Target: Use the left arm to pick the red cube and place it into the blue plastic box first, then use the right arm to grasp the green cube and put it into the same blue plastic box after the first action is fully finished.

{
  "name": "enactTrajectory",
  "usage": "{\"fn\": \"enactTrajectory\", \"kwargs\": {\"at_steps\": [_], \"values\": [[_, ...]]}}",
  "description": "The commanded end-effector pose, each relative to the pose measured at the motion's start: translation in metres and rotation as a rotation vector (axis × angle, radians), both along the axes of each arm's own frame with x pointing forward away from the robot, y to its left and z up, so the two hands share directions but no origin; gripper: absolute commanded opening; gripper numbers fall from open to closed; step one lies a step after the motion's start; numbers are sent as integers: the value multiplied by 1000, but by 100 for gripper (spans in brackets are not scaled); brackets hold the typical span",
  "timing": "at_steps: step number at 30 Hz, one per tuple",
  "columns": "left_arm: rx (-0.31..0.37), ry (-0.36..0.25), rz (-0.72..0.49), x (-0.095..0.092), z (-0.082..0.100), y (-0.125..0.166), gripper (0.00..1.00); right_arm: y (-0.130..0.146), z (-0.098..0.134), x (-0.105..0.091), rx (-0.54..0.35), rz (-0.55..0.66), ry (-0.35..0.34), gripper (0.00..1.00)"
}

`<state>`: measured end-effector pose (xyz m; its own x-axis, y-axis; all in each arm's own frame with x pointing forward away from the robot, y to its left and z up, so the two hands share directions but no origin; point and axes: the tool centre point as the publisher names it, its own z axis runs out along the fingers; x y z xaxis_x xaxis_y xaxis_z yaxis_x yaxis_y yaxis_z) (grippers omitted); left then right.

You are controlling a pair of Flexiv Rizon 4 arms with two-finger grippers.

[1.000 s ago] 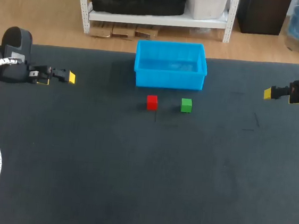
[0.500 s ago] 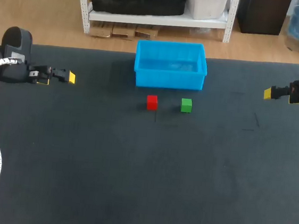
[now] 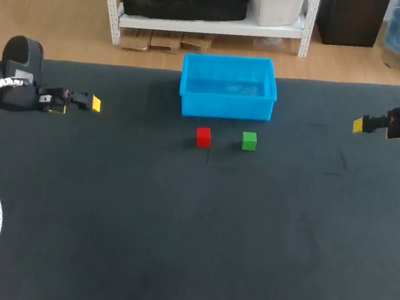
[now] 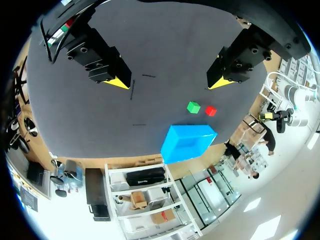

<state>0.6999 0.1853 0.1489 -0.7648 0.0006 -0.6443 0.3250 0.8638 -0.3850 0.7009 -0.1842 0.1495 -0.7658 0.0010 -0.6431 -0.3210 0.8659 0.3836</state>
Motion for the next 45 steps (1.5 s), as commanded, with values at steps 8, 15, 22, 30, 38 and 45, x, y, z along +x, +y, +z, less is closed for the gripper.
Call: {"fn": "enactTrajectory", "kwargs": {"at_steps": [8,15,22,30,38,45], "values": [[0,0,0,0,0,0,100,0,0,0,-1,0,0,100],[0,0,0,0,0,0,100,0,0,0,-1,0,0,100],[0,0,0,0,0,0,100,0,0,0,-1,0,0,100],[76,65,-31,14,12,-23,100,0,0,0,-1,0,0,100],[200,182,-8,29,11,-67,100,0,0,0,-1,0,0,100],[229,235,6,39,-1,-106,100,0,0,0,-1,0,0,100]]}}
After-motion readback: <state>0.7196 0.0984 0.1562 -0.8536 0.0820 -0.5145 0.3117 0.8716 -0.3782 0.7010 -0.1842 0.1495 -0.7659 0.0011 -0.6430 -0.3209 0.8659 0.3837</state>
